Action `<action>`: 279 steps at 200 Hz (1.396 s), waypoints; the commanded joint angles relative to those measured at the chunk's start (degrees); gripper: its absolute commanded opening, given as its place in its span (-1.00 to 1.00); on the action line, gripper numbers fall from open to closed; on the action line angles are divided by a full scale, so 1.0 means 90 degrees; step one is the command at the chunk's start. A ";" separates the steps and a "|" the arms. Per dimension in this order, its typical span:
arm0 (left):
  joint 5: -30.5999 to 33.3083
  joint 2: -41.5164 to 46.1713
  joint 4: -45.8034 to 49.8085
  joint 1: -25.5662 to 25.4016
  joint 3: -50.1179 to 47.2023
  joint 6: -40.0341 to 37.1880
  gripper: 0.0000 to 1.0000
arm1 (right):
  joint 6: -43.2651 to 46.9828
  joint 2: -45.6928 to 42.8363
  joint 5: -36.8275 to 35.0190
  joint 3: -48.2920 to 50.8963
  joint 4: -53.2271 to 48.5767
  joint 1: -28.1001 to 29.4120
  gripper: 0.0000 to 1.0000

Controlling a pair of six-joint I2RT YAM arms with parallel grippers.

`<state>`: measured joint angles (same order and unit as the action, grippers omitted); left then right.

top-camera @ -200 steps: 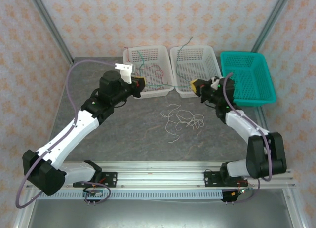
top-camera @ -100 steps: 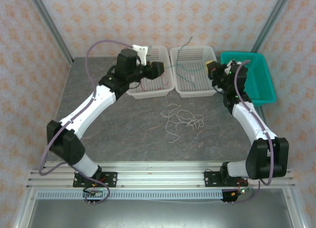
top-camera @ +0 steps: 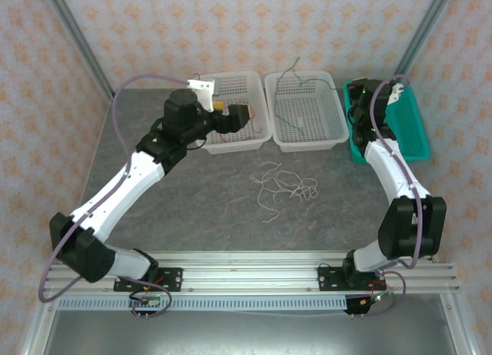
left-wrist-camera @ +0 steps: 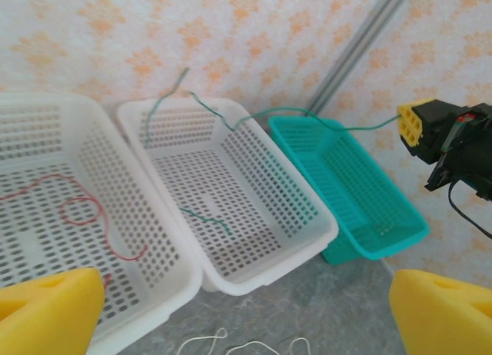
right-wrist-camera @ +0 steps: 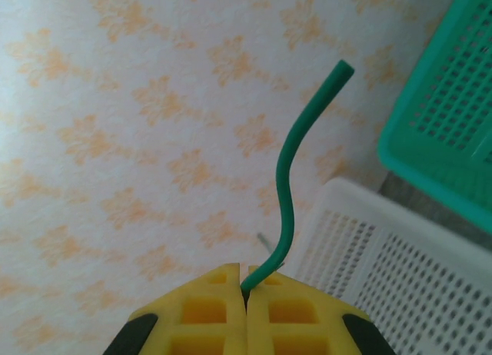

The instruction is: Untangle the cables

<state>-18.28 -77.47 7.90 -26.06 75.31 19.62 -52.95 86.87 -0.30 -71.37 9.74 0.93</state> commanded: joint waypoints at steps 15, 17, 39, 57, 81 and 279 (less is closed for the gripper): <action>0.0573 0.0413 0.0257 0.0093 -0.0151 -0.0168 0.93 | 0.0763 0.0711 -0.0344 -0.0413 -0.0401 0.0040 -1.00; 0.0575 0.0419 0.0255 0.0098 -0.0161 -0.0161 0.93 | 0.0777 0.0756 -0.0335 -0.0405 -0.0426 0.0062 -1.00; 0.0577 0.0367 0.0139 0.0105 -0.0242 -0.0057 0.93 | 0.1203 0.1265 -0.0366 -0.0297 -0.0534 0.0365 -1.00; 0.0483 0.0267 0.0145 0.0104 -0.0205 0.0022 0.93 | 0.1319 0.1582 -0.0414 -0.0332 -0.1145 0.0467 -0.90; 0.0461 0.0239 0.0164 0.0101 -0.0194 0.0083 0.93 | 0.1056 0.1628 -0.0510 -0.0234 -0.1921 0.0491 -0.53; 0.0659 -0.0186 -0.0092 -0.0654 -0.1232 0.0976 0.77 | 0.3630 -0.1559 0.1151 -0.0257 -0.4893 0.2212 0.79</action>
<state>-14.41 -77.71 8.08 -28.29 67.33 25.74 -28.99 73.52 2.35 -77.23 -24.88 14.35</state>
